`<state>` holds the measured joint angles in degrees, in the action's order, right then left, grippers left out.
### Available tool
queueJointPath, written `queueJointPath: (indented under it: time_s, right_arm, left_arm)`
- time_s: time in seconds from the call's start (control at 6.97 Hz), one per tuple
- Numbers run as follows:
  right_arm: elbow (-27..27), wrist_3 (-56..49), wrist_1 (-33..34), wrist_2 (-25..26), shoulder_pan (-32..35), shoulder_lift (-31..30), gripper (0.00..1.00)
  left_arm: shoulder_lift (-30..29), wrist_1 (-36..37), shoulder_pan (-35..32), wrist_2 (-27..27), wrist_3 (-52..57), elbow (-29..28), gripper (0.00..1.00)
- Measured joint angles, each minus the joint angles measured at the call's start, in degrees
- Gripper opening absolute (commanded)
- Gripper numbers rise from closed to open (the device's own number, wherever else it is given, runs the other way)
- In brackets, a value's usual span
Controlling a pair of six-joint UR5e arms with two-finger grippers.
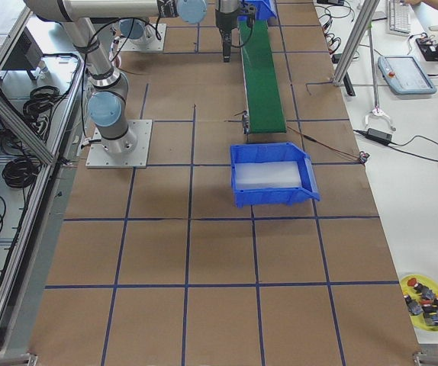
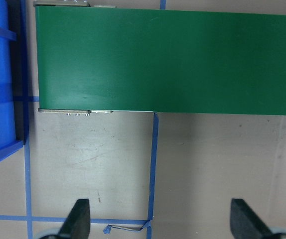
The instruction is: Transport two buttons from left to right
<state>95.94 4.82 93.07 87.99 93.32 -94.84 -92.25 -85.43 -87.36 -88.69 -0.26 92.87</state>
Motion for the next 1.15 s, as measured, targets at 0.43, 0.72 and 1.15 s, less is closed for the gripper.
queueJointPath:
  time_s: [0.43, 0.72, 1.15]
  right_arm:
    - [0.03, 0.01, -0.06, 0.24, 0.02, 0.01, 1.00]
    - [0.02, 0.02, -0.05, 0.23, 0.02, 0.01, 1.00]
    - [0.31, 0.10, -0.06, 0.47, 0.02, 0.08, 1.00]
  left_arm:
    - [-0.15, 0.00, 0.01, -0.06, 0.00, -0.09, 1.00]
    - [-0.02, 0.00, 0.04, -0.10, 0.02, -0.01, 1.00]
    - [0.17, 0.00, 0.50, -0.21, 1.66, -0.20, 1.00]
